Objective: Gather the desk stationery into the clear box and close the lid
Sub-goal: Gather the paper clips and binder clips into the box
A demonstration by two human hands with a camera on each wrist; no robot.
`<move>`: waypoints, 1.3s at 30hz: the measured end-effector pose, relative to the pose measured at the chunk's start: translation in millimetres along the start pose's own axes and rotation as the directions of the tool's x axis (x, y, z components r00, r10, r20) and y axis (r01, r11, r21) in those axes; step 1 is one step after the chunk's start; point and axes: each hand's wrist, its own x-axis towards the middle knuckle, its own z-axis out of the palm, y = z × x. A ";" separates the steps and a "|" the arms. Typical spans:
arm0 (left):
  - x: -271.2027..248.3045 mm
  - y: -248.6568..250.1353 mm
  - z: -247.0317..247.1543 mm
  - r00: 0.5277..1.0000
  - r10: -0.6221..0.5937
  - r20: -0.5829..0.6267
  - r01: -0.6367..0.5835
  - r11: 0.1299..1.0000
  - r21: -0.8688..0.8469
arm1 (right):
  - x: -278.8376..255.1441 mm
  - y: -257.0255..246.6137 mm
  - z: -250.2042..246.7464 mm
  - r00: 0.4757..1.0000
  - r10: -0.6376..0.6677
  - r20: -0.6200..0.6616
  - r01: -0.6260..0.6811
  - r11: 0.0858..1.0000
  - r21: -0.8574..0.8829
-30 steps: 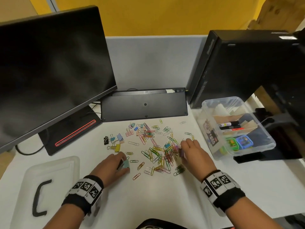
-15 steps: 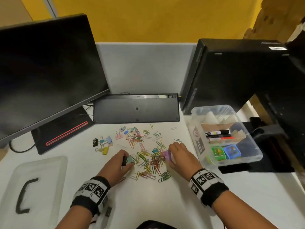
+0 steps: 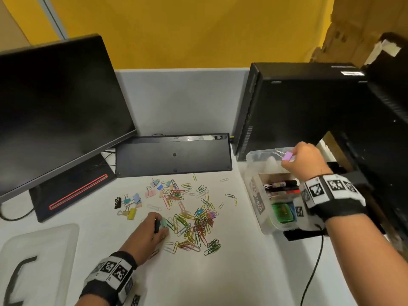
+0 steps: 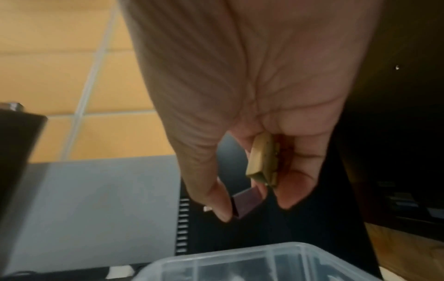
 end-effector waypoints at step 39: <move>111.1 221.1 1.7 0.907 0.418 0.058 -0.420 0.881 0.220 | -61.4 115.6 57.3 0.998 -0.057 -0.025 0.056 0.997 -0.053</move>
